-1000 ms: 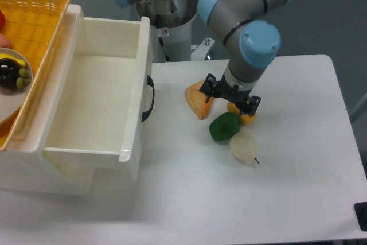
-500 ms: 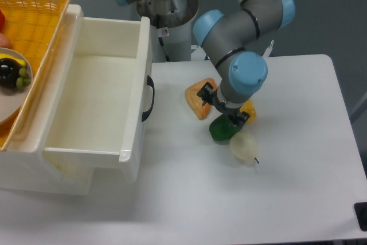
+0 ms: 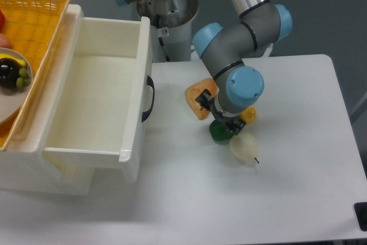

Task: Pick up the green chilies
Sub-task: 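Lower the gripper down onto the green bell pepper, then close the gripper around the green bell pepper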

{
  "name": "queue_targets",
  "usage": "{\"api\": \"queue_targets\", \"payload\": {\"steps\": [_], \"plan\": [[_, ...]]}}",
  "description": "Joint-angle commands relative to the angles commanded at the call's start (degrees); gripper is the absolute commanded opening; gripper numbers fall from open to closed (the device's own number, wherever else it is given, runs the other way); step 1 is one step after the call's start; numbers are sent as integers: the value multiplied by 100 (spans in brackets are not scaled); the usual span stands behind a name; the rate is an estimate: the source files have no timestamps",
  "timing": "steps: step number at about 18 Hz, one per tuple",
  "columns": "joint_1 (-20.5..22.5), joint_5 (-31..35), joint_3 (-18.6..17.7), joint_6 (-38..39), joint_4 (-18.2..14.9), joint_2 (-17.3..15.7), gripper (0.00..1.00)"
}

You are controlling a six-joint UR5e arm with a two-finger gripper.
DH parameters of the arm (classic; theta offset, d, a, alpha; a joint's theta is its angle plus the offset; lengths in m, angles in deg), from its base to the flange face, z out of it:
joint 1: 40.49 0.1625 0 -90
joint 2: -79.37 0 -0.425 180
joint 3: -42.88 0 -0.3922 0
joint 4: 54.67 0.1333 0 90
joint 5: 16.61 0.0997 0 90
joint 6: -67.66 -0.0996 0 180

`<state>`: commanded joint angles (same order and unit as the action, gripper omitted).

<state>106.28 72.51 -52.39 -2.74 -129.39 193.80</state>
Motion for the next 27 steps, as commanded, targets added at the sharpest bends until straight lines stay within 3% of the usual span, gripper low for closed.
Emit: {"api": "queue_targets", "payload": {"steps": [19, 27], "plan": [[62, 44, 62, -44, 212, 264, 100], [53, 299, 35, -528, 221, 272, 100]]}}
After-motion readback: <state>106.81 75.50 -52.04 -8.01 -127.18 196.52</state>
